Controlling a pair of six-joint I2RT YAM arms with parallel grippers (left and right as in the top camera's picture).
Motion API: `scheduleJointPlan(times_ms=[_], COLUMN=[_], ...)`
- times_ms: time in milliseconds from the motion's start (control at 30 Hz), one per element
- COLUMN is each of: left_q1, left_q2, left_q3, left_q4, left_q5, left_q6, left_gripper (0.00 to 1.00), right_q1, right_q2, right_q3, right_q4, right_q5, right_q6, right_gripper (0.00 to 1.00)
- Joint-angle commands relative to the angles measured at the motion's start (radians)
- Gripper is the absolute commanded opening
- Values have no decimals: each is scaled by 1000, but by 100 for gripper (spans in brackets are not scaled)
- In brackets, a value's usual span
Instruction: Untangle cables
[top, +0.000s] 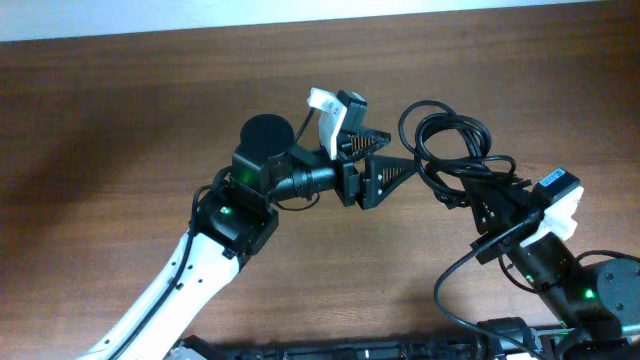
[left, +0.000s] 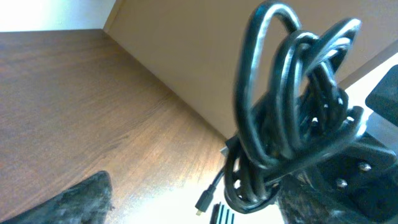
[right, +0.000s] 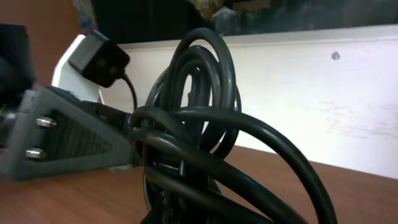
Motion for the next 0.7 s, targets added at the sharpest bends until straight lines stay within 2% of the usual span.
scheduleJointPlan(times_ms=[0, 67, 267, 333, 400, 600, 667], left_q1=[-5, -10, -48, -64, -66, -66, -66], left_q2=[6, 6, 6, 6, 6, 8, 8], left_q3=[6, 6, 6, 6, 6, 6, 6], left_q4=[27, 49, 57, 71, 87, 97, 97], left_q5=[-10, -11, -11, -11, -11, -11, -11], left_q6=[-4, -11, -11, -10, -10, -11, -11], left_gripper=[79, 75, 76, 73, 66, 29, 26], right_q1=[-4, -4, -4, -4, -4, -4, -4], right_q2=[-2, -2, -2, -2, -2, -2, -2], right_q3=[14, 14, 14, 14, 14, 14, 14], right_q4=[48, 54, 54, 55, 65, 113, 114], right_q5=[-89, -94, -95, -95, -119, -196, -196], right_q6=[9, 9, 10, 10, 9, 9, 9], right_gripper=[4, 4, 4, 4, 4, 4, 4])
